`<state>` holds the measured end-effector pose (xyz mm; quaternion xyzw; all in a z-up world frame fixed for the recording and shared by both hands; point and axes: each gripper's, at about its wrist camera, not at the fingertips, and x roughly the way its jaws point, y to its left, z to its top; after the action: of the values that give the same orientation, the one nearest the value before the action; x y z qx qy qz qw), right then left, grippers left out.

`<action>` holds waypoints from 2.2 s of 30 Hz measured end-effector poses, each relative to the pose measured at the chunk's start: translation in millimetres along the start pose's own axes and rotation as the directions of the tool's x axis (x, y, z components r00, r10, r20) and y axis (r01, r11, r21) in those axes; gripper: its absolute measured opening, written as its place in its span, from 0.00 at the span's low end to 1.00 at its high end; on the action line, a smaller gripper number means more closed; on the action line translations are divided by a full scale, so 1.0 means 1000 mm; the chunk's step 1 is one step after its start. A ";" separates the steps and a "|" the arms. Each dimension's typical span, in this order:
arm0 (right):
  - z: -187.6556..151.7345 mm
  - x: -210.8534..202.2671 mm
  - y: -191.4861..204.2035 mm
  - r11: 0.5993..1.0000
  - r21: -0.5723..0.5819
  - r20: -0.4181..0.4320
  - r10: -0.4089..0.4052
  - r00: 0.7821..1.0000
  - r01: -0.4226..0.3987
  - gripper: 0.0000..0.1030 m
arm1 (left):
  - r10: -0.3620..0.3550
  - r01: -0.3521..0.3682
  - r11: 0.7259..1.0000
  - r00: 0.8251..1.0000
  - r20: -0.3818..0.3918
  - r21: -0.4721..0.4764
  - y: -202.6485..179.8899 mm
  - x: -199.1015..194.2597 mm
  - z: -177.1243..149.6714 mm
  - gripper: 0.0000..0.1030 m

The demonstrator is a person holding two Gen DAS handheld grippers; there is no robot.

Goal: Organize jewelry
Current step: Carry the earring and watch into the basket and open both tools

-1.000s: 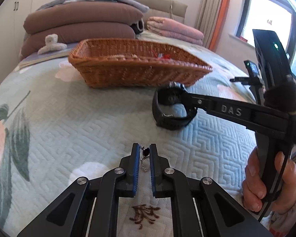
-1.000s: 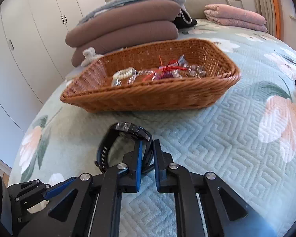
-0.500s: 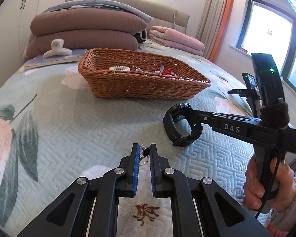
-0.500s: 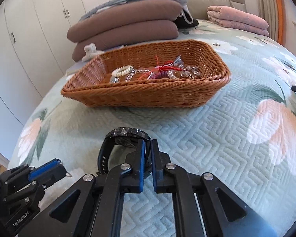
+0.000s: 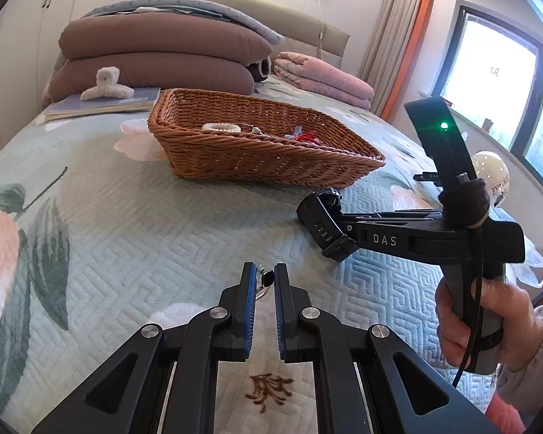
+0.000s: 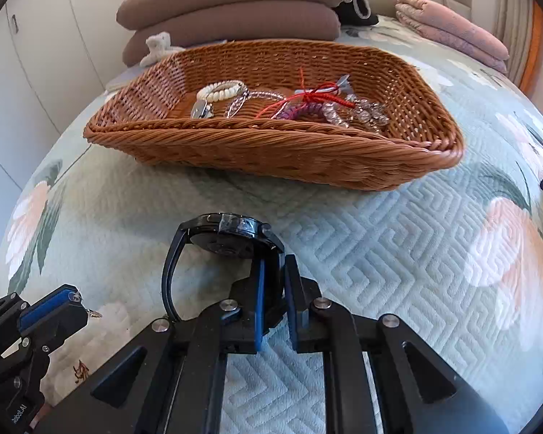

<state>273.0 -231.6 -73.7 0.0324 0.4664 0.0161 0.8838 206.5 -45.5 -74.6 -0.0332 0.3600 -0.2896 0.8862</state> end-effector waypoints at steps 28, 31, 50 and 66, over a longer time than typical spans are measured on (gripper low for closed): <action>0.015 -0.128 0.004 0.985 -0.019 0.540 -0.134 0.831 0.171 0.04 | -0.012 -0.016 0.992 0.976 0.219 0.125 -0.019 -0.044 0.071 0.09; 0.042 -0.130 -0.012 0.992 0.011 0.541 -0.114 0.833 0.129 0.04 | -0.026 -0.019 0.988 0.958 0.286 0.153 -0.021 -0.047 0.098 0.09; 0.129 -0.015 -0.063 0.992 0.120 0.281 0.006 0.960 -0.042 0.04 | 0.028 -0.030 1.000 0.975 0.218 0.004 0.012 0.090 0.151 0.09; 0.125 0.020 -0.059 0.991 0.136 0.178 -0.029 0.984 0.004 0.04 | 0.026 -0.021 0.999 0.991 0.133 -0.040 0.030 0.113 0.140 0.10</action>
<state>387.4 -294.8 -24.4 0.0895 0.3851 -0.0258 0.9182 378.4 -102.4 -49.2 -0.0655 0.3058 -0.2693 0.9108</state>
